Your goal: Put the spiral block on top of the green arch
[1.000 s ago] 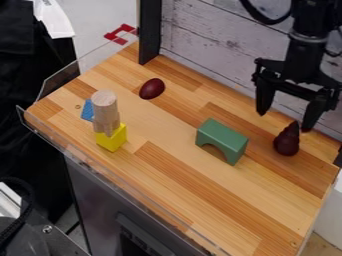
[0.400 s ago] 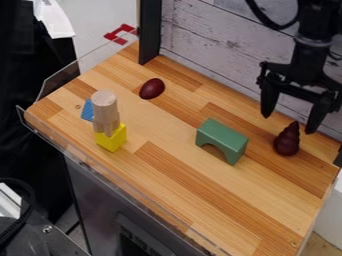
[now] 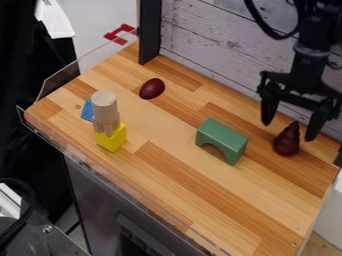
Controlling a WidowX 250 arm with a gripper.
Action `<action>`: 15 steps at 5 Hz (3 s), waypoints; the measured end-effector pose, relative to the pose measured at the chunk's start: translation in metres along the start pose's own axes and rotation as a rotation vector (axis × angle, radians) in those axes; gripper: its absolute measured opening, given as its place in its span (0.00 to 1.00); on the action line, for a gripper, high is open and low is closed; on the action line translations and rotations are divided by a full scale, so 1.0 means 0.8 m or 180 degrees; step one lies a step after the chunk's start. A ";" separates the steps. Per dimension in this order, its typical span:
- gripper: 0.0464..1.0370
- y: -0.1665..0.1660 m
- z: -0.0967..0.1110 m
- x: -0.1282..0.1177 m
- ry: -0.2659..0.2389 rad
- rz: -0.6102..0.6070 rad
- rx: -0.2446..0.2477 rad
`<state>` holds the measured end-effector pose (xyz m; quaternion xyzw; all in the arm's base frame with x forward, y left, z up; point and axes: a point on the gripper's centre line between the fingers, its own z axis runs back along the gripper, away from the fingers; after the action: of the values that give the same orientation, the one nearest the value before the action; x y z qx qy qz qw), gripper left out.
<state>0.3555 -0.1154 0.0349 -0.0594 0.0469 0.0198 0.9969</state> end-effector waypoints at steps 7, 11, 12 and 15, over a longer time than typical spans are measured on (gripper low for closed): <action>0.26 0.035 0.143 -0.050 -0.0519 0.0559 0.0179; 0.26 0.083 0.118 -0.078 -0.0203 0.0691 0.0057; 0.26 0.079 0.093 -0.083 -0.0028 0.0655 0.0080; 0.26 0.073 0.070 -0.083 0.0045 0.0643 -0.0087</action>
<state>0.2917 -0.0530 0.0900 -0.0682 0.0593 0.1204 0.9886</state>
